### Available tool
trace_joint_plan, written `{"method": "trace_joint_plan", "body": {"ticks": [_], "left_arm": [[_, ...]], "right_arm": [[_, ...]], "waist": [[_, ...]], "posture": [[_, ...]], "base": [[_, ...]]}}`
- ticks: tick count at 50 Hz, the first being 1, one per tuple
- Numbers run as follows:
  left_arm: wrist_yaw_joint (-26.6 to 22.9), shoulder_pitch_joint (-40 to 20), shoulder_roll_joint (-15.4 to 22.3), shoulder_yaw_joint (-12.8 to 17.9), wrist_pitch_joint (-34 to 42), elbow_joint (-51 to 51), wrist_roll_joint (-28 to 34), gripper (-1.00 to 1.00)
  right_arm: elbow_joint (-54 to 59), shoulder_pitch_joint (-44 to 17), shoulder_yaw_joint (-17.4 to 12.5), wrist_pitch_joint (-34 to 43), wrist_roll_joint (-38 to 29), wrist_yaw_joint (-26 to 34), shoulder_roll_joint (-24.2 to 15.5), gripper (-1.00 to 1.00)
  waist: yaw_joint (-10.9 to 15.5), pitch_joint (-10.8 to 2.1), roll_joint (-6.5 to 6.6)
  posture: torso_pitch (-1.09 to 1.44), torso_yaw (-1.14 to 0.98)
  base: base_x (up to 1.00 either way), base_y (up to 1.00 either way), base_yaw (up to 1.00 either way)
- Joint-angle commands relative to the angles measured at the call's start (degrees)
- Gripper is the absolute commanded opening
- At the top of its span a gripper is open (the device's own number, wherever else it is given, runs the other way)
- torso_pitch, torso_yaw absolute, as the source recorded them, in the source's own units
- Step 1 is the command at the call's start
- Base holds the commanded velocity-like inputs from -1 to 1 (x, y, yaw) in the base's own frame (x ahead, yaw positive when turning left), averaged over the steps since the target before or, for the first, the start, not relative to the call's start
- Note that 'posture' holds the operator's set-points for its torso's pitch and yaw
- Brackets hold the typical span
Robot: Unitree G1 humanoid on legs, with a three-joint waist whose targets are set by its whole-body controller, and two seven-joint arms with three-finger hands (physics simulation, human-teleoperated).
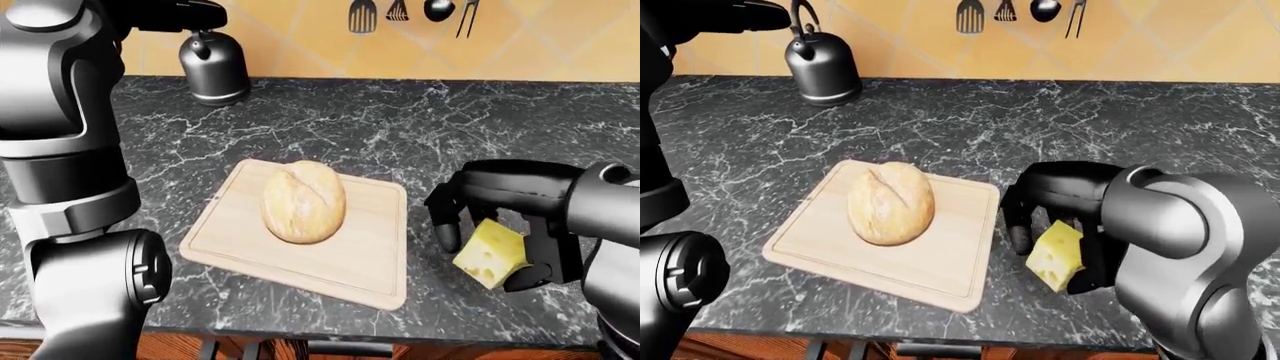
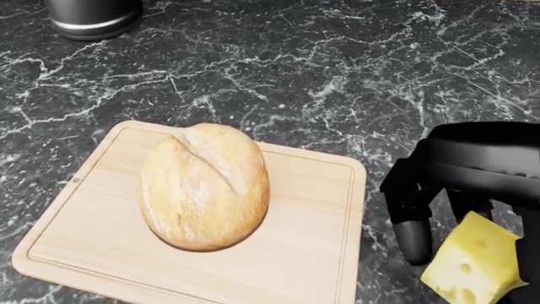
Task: Pick up the wedge of cheese and place it on the slice of bread to prepare a simple cheese on bread dish.
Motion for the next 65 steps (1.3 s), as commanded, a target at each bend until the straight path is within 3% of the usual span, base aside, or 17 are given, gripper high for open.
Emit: {"method": "trace_joint_plan", "body": {"ticks": [1, 7, 11, 19, 25, 38, 46, 53, 65], "left_arm": [[0.2, -2.2, 0.7, 0.3, -1.5, -1.5, 0.1, 1.0], [0.2, -2.0, 0.7, 0.3, -1.5, -1.8, 0.1, 1.0], [0.2, -1.7, 0.8, 0.5, -1.7, -1.7, 0.0, 1.0], [0.2, -0.9, 1.2, 0.9, -1.9, -2.0, -0.5, 1.0], [0.4, -0.5, 1.3, 0.9, -2.1, -1.9, -0.9, 1.0], [0.1, -0.8, 2.1, 1.1, -2.6, -0.9, -1.2, 1.0], [0.2, -0.4, 2.4, 1.3, -2.4, -1.4, -1.6, 1.0], [0.4, -1.2, 2.1, 0.9, -1.8, -1.6, -1.6, 1.0], [0.4, -0.4, 2.0, 1.1, -1.8, -2.2, -1.7, 1.0]], "right_arm": [[-0.4, -3.1, -1.4, 1.6, 0.9, 0.0, -1.9, -1.0], [1.7, -9.3, 0.7, 3.6, 3.3, 0.0, -4.3, -1.0], [4.9, -15.9, 3.7, 4.4, 4.1, 0.0, -4.4, -1.0], [14.7, -29.6, 10.0, 2.9, 2.8, 0.0, 0.7, -1.0], [21.9, -35.7, 11.6, 0.1, 1.2, 0.0, 5.9, -1.0], [41.7, -49.5, 8.7, -11.3, -5.5, 0.0, 19.5, -1.0], [52.8, -58.0, 1.7, -20.4, -12.8, 0.0, 29.6, -1.0], [55.8, -60.8, -1.3, -23.5, -15.9, 0.0, 33.8, -1.0], [55.0, -62.4, -1.0, -23.5, -17.0, 0.0, 38.9, -1.0]], "waist": [[0.0, -1.46, -0.12], [0.0, -1.22, -0.14], [0.0, -1.12, -0.02], [-0.1, -0.92, 0.47], [0.0, -0.84, 0.76], [-0.1, -0.81, 1.57], [-0.6, -0.53, 2.31], [-1.0, -0.17, 2.58], [-1.7, 0.35, 3.16]], "posture": [[0.0, 0.0], [0.0, 0.0], [0.0, 0.0], [0.0, 0.0], [0.0, 0.0], [0.0, 0.0], [0.0, 0.0], [0.0, 0.0], [0.0, 0.0]], "base": [[0.0, 0.0, 0.0], [0.0, 0.0, 0.0], [0.0, 0.0, 0.0], [0.0, 0.0, 0.0], [0.0, 0.0, 0.0], [0.0, 0.0, 0.0], [0.0, 0.0, 0.0], [0.0, 0.0, 0.0], [0.0, 0.0, 0.0]]}}
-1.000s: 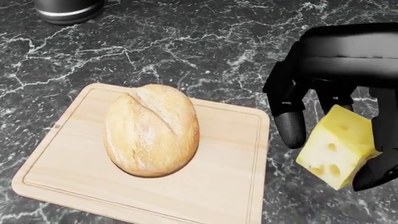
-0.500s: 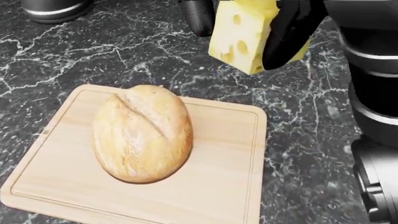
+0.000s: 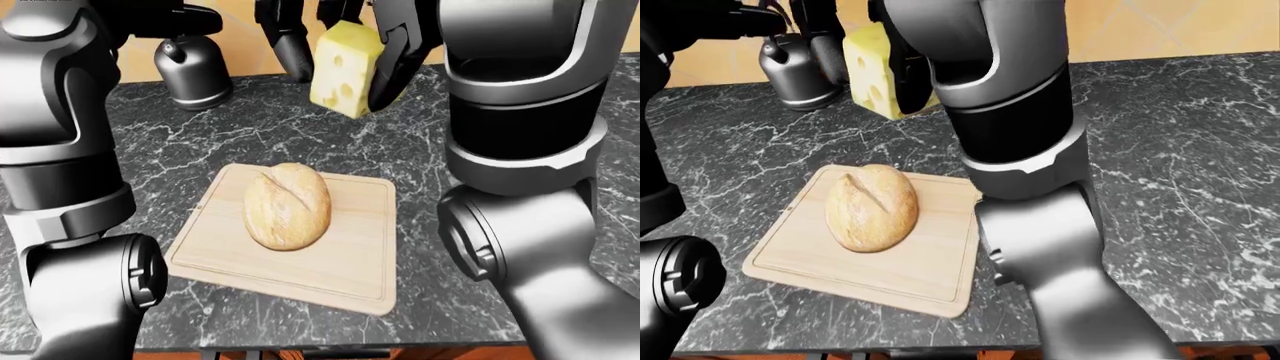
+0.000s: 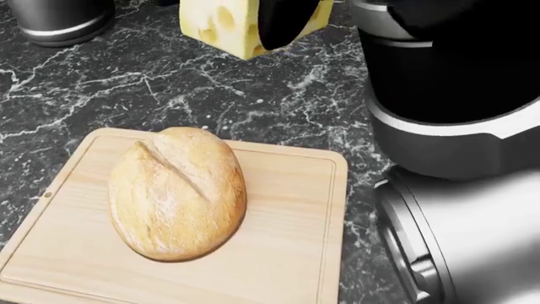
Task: Pick up the wedge of cheese and place it on the slice of bread to prepare a simple cheese on bread dish.
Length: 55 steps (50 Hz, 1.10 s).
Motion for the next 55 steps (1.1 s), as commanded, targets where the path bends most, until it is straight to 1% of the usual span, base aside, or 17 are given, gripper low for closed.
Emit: {"method": "trace_joint_plan", "body": {"ticks": [1, 8, 13, 22, 28, 32, 36, 41, 50, 55], "left_arm": [[0.2, -1.9, 1.0, 0.7, -1.6, -1.8, 0.2, 1.0], [-0.2, -2.0, 2.1, 0.9, -2.3, -0.8, 0.3, 1.0], [-0.8, -1.9, 3.7, 1.2, -3.2, 0.4, 0.8, 1.0], [-1.3, -0.8, 5.2, 2.0, -4.3, 1.4, 1.1, 1.0], [-1.3, -0.7, 5.5, 2.1, -5.2, 2.5, 1.1, 1.0], [-1.3, -0.6, 6.0, 2.2, -5.2, 2.6, 1.1, 1.0], [-1.4, -0.6, 6.6, 2.4, -4.9, 2.3, 1.1, 1.0], [-1.5, 0.1, 7.2, 2.7, -5.8, 3.0, 1.1, 1.0], [-1.5, 0.7, 7.4, 2.7, -6.9, 4.1, 1.3, 1.0], [-1.4, 1.0, 7.4, 2.8, -6.6, 3.5, 1.1, 1.0]], "right_arm": [[-1.1, -2.2, -0.7, 0.1, -0.4, 0.0, 0.1, -1.0], [-0.9, -3.6, 0.3, 0.9, 0.2, 0.0, 0.9, -1.0], [-0.2, -5.1, 0.6, 1.2, 0.6, 0.0, 1.4, -1.0], [0.4, -6.4, 1.0, 1.5, 0.9, 0.0, 3.0, -1.0], [-0.2, -5.4, 0.8, 0.8, 0.0, 0.0, 4.9, -1.0], [-0.5, -5.2, 1.2, 1.0, 0.2, 0.0, 4.9, -1.0], [-1.3, -4.8, 2.3, 1.7, 0.8, 0.0, 4.9, -1.0], [-2.3, -3.0, 2.8, 1.4, 0.5, 0.0, 5.0, -1.0], [-2.4, -0.4, 1.8, -1.1, -1.7, -0.7, 7.6, -1.0], [-1.3, 0.7, 1.5, -2.7, -1.9, -2.8, 8.2, -1.0]], "waist": [[0.0, -1.92, 0.24], [-0.3, -1.83, 0.44], [-0.3, -1.83, 0.65], [-0.3, -1.91, 0.96], [-0.2, -2.02, 1.05], [-0.2, -2.13, 1.07], [-0.1, -2.18, 1.05], [-0.1, -2.21, 1.04], [-0.2, -2.47, 1.3], [-0.3, -2.57, 1.35]], "posture": [[0.0, 0.0], [0.0, 0.0], [0.0, 0.0], [0.0, 0.0], [0.0, 0.0], [0.0, 0.0], [0.0, 0.0], [0.0, 0.0], [0.0, 0.0], [0.0, 0.0]], "base": [[0.0, 0.0, 0.0], [0.0, 0.0, 0.0], [0.0, 0.0, 0.0], [0.0, 0.0, 0.0], [0.0, 0.0, 0.0], [0.0, 0.0, 0.0], [0.0, 0.0, 0.0], [0.0, 0.0, 0.0], [0.0, 0.0, 0.0], [0.0, 0.0, 0.0]]}}
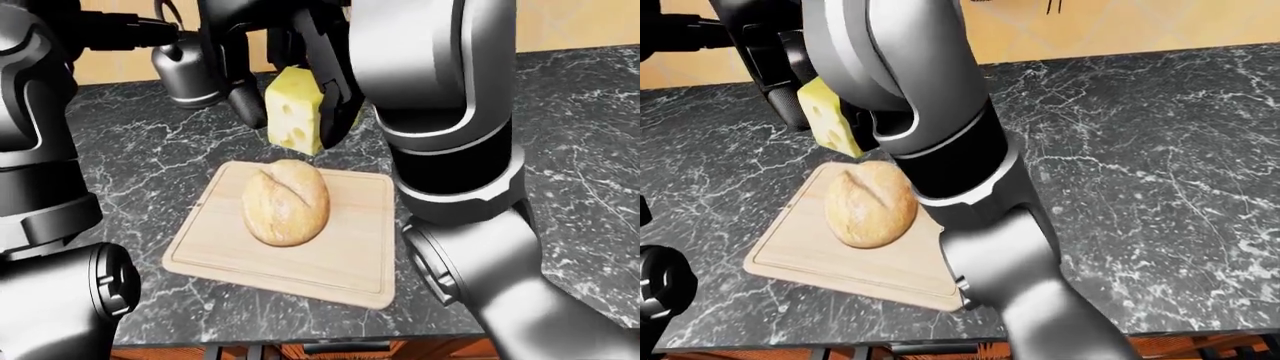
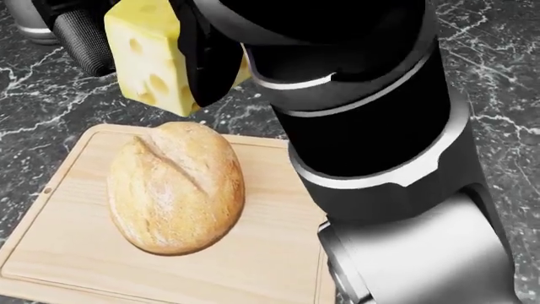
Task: Pick up the wedge of cheese and place it on the slice of bread to prepare a simple cheese on bread dish.
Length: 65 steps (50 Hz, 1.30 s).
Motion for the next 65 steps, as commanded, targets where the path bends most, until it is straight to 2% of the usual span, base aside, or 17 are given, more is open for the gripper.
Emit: {"method": "trace_joint_plan", "body": {"ticks": [1, 6, 18, 37, 52, 65], "left_arm": [[0.3, -2.0, 1.0, 0.5, -1.7, -1.9, 0.2, 1.0], [0.4, -1.9, 0.8, 0.5, -1.8, -1.8, 0.1, 1.0], [0.4, -1.4, 1.0, 0.8, -3.5, -0.1, -0.2, 1.0], [0.0, -0.7, 4.5, 1.6, -7.5, 5.7, -0.1, 1.0], [0.2, 0.4, 5.0, 2.0, -7.5, 5.2, -1.0, 1.0], [0.3, -0.5, 4.5, 1.4, -7.8, 6.1, -0.6, 1.0]], "right_arm": [[-0.8, -1.7, -0.9, -0.9, -0.4, -2.6, -0.1, -1.0], [2.1, -1.4, -1.1, -2.6, 0.3, -6.3, 0.7, -1.0], [15.7, -9.0, -2.0, -4.5, 4.9, -15.6, 1.1, -1.0], [21.7, -11.3, -1.4, -6.3, 7.2, -20.3, 1.2, -1.0], [33.1, -15.3, -1.5, -8.0, 7.7, -27.9, 1.6, -1.0], [39.8, -13.4, -1.2, -11.2, 7.6, -33.2, 1.2, -1.0]], "waist": [[-0.1, -2.0, 0.48], [-0.1, -2.06, 0.56], [-0.4, -2.11, 0.94], [-0.3, -2.18, 1.28], [-0.1, -2.41, 1.55], [0.1, -2.71, 1.43]], "posture": [[0.0, 0.0], [0.0, 0.0], [0.0, 0.0], [0.0, 0.0], [0.0, 0.0], [0.0, 0.0]], "base": [[0.0, 0.0, 0.0], [0.0, 0.0, 0.0], [0.0, 0.0, 0.0], [0.0, 0.0, 0.0], [0.0, 0.0, 0.0], [0.0, 0.0, 0.0]]}}
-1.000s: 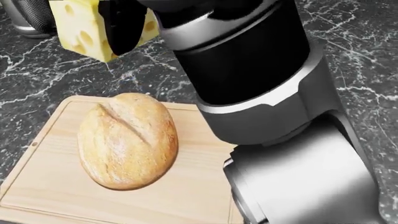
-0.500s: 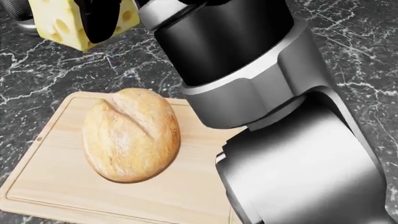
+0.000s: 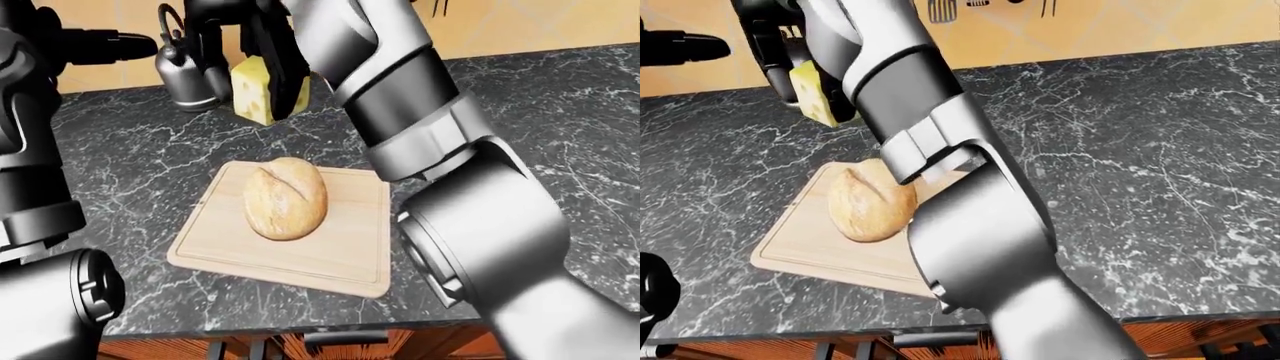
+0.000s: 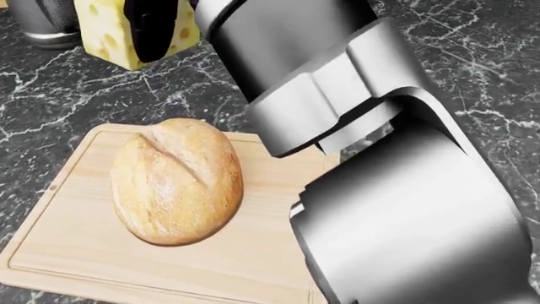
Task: Pick up the wedge of cheese and place it on the slice of bread to prepare a simple cheese on bread dish.
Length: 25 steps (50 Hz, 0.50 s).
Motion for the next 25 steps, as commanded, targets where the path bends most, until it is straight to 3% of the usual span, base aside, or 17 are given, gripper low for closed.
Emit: {"method": "trace_joint_plan", "body": {"ticks": [1, 25], "left_arm": [[0.2, -2.2, 1.0, 0.5, -1.7, -1.9, 0.3, 1.0], [0.3, -1.3, 1.5, 1.0, -1.9, -2.1, -0.2, 1.0]], "right_arm": [[-1.2, -2.1, -0.6, -0.9, -0.1, -2.1, -0.5, -1.0], [4.6, 1.5, 0.2, -2.3, -1.3, -9.1, 2.8, -1.0]], "waist": [[0.0, -1.96, 0.54], [-0.1, -2.29, 0.79]], "posture": [[0.0, 0.0], [0.0, 0.0]], "base": [[0.0, 0.0, 0.0], [0.0, 0.0, 0.0]]}}
